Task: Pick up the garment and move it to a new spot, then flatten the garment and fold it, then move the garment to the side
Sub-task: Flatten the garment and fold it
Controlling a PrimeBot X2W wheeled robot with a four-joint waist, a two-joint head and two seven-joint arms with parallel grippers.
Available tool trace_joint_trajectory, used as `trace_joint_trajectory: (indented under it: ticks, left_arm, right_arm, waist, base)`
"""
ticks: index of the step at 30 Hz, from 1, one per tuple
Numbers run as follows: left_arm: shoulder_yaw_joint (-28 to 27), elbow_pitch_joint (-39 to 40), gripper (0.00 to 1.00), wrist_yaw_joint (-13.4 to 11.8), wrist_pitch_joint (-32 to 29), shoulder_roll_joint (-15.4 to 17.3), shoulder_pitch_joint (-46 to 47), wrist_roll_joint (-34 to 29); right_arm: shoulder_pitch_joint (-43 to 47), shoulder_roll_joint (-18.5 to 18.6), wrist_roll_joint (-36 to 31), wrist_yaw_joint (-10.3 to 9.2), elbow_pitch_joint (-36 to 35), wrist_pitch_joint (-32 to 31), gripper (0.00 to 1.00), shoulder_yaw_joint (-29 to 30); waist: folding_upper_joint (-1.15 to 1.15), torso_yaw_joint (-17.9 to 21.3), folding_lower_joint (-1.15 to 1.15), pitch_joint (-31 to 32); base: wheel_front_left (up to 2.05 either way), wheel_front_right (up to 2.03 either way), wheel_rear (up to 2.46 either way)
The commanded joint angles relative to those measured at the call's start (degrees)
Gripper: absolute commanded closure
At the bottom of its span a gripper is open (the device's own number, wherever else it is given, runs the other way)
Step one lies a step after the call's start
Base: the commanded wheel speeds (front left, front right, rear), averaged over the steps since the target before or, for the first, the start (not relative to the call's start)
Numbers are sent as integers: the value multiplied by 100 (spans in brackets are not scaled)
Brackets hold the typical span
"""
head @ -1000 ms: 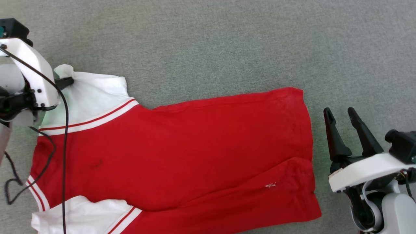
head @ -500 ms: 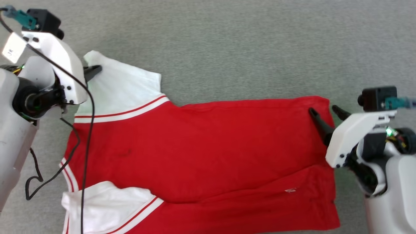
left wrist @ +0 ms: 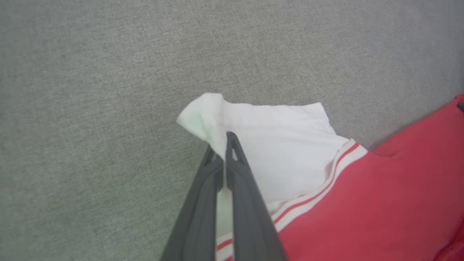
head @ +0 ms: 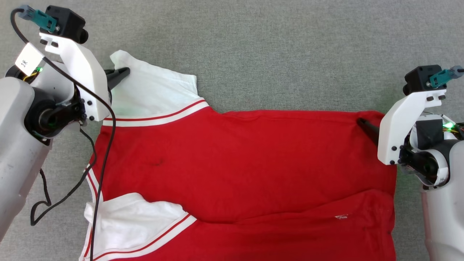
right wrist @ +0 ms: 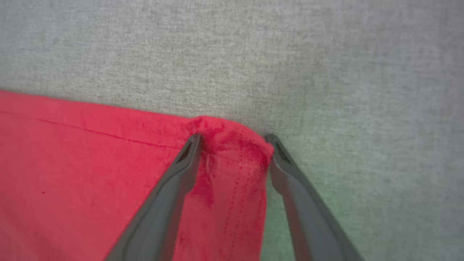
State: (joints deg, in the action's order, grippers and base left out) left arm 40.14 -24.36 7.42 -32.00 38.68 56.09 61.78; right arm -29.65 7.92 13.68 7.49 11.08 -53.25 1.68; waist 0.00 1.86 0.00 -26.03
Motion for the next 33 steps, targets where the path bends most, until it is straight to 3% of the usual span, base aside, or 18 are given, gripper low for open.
trace_joint_trajectory:
  ticks: [1,10,18,33]
  left_arm:
    - [42,36,100,9,47,18,-73,24]
    - [41,150,100,8,707,114,-276,-62]
    - [-141,567,100,-62,1500,306,-1076,35]
    - [-74,1677,100,-997,2338,486,-3615,502]
  right_arm:
    - [242,-94,30,-1,260,-261,100,-66]
    - [68,28,63,-2,-415,82,100,200]
    - [779,-52,74,-2,-1123,329,100,634]
    - [2491,-375,301,-2,-1101,1072,100,1075]
  waist:
    - [0,-23,0,12]
    - [0,-168,0,294]
    - [0,-355,0,760]
    - [0,-671,0,1549]
  base:
    - [0,0,0]
    - [0,0,0]
    - [0,0,0]
    - [0,0,0]
